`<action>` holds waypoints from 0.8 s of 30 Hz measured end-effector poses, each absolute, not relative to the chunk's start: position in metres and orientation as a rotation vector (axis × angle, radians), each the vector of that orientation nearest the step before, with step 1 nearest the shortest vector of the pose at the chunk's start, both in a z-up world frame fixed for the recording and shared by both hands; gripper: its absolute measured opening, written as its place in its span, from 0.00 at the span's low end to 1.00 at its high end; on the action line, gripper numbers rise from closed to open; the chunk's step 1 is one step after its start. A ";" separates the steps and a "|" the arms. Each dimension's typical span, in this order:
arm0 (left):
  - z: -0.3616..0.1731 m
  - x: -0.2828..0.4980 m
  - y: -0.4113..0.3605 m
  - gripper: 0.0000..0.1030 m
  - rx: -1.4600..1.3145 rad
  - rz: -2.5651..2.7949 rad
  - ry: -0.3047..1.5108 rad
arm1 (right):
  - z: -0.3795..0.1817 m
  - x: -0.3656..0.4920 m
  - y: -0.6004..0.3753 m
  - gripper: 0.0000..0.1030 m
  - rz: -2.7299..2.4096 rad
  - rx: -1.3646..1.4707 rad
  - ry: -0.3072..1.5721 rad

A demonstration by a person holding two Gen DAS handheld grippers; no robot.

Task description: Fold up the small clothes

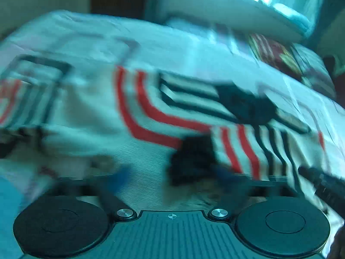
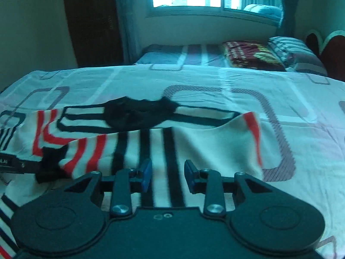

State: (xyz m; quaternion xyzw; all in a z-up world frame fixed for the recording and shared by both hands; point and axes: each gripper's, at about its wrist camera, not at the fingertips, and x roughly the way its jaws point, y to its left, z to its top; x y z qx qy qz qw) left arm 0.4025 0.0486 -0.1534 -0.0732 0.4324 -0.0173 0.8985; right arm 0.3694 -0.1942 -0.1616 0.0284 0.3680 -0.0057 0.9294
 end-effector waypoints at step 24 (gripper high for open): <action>-0.196 0.413 0.383 0.99 -0.642 0.314 0.851 | -0.185 0.421 0.007 0.32 0.112 -0.010 0.797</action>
